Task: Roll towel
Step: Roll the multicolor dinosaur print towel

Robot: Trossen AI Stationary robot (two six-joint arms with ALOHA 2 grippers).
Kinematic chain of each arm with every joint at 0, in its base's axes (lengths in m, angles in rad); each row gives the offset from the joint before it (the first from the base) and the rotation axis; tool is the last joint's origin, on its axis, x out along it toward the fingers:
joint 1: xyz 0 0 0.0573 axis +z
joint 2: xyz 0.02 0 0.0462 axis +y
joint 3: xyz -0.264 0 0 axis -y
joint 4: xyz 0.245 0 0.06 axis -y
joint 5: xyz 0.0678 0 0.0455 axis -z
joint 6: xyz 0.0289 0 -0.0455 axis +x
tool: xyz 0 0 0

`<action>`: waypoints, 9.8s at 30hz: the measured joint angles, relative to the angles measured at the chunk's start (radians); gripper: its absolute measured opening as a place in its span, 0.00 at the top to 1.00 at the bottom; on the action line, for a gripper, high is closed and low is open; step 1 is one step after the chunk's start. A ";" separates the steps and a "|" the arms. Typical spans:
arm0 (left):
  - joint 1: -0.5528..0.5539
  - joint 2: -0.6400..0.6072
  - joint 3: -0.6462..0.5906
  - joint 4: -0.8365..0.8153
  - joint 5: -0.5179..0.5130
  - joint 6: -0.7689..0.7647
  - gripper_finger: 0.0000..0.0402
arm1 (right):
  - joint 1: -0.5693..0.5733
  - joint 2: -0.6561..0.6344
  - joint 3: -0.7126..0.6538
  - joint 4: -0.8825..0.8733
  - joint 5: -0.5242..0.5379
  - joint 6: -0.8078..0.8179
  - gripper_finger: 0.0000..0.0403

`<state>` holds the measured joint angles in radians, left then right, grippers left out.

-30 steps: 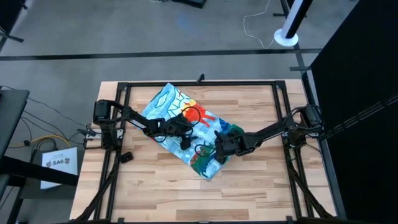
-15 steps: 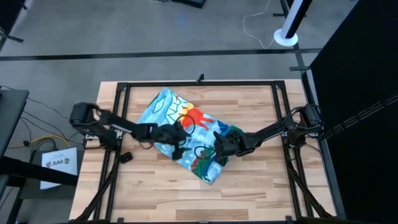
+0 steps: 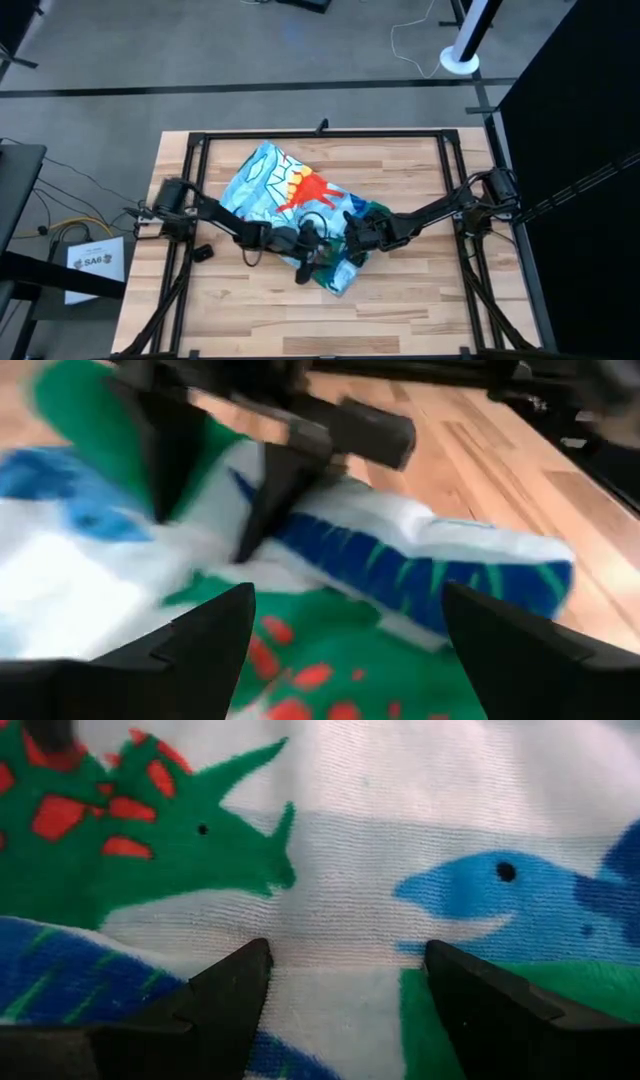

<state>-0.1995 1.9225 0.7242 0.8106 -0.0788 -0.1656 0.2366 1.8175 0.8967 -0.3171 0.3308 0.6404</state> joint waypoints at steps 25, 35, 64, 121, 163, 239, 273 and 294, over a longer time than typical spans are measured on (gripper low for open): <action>-0.154 0.080 0.178 -0.030 0.053 -0.051 0.24 | -0.001 0.000 -0.002 0.013 0.031 -0.015 0.36; -0.130 0.062 0.179 -0.059 0.048 -0.031 0.24 | -0.001 0.001 -0.002 0.013 0.034 -0.010 0.36; -0.157 0.067 0.169 -0.078 -0.138 0.034 0.28 | 0.017 0.000 -0.002 0.015 0.046 -0.030 0.36; -0.130 0.300 0.306 -0.070 -0.001 -0.041 1.00 | -0.087 -0.099 -0.005 -0.232 0.050 -0.113 0.36; -0.134 0.300 0.303 -0.075 -0.011 -0.085 1.00 | -0.297 -0.487 -0.149 -0.536 -0.076 0.032 1.00; 0.258 0.308 0.740 -0.694 0.587 0.698 0.46 | 0.390 0.045 -0.450 0.968 0.612 0.145 1.00; 0.278 0.434 0.746 -0.638 0.528 0.643 0.46 | 0.415 -0.363 -0.210 0.098 0.412 0.193 0.74; 0.344 0.434 0.744 -0.655 0.541 0.572 0.46 | 0.403 -0.195 -0.265 -0.050 0.327 0.514 0.44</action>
<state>0.1440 2.3562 1.4677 0.1553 0.4623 0.4067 0.6398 1.6222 0.6315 -0.3673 0.6575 1.1549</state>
